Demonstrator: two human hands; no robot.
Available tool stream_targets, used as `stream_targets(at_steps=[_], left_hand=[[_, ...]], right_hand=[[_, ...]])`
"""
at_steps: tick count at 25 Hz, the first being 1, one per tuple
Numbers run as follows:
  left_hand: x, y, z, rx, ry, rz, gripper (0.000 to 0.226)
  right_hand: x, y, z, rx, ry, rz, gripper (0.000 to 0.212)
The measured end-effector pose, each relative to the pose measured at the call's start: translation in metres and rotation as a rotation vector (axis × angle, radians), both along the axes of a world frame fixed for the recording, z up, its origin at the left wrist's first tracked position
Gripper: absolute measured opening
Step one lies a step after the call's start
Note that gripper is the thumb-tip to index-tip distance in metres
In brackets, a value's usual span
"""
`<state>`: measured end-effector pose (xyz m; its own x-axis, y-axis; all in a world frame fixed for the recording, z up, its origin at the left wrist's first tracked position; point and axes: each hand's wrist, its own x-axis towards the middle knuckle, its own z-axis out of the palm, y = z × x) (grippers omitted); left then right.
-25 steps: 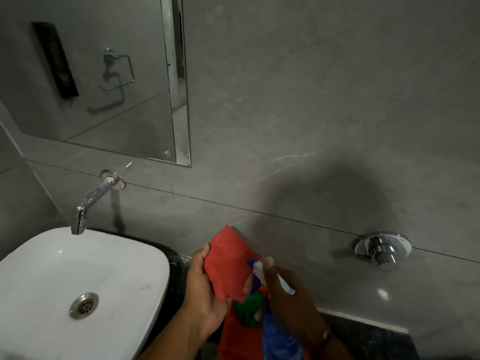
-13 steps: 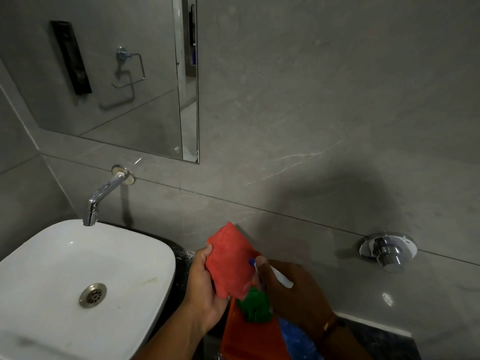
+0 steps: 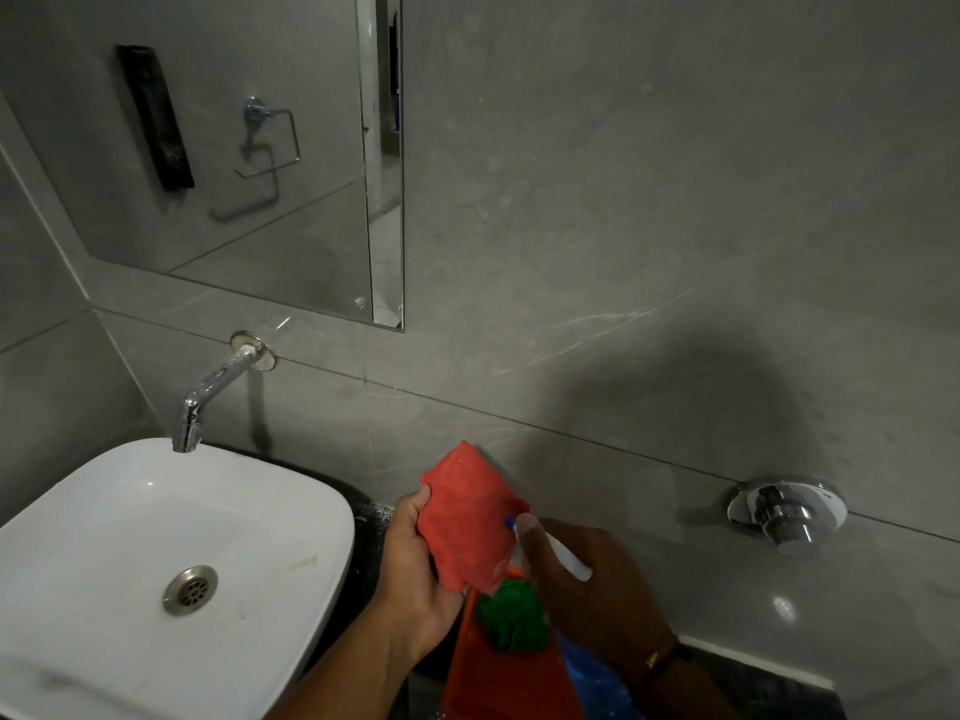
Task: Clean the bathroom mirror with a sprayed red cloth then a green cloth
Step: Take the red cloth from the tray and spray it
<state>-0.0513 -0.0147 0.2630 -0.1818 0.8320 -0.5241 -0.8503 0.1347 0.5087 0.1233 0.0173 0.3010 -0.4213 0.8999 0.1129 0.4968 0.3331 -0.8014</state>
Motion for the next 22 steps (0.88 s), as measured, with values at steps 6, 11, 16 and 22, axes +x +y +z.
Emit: stream_targets(at_steps=[6,11,16,22], left_hand=[[-0.001,0.004,0.001,-0.007,-0.001,0.012,0.053],[-0.001,0.003,-0.002,-0.023,0.021,0.007,0.054],[0.002,0.001,-0.002,-0.032,0.000,-0.003,0.055],[0.011,0.000,-0.001,-0.026,0.003,-0.038,0.051]], right_hand=[[0.003,-0.005,-0.006,0.051,-0.087,0.037,0.072],[0.008,-0.011,-0.020,-0.038,-0.032,0.005,0.060],[0.010,-0.014,-0.018,-0.010,0.020,-0.011,0.050],[0.016,-0.020,-0.026,0.005,0.001,-0.022,0.048]])
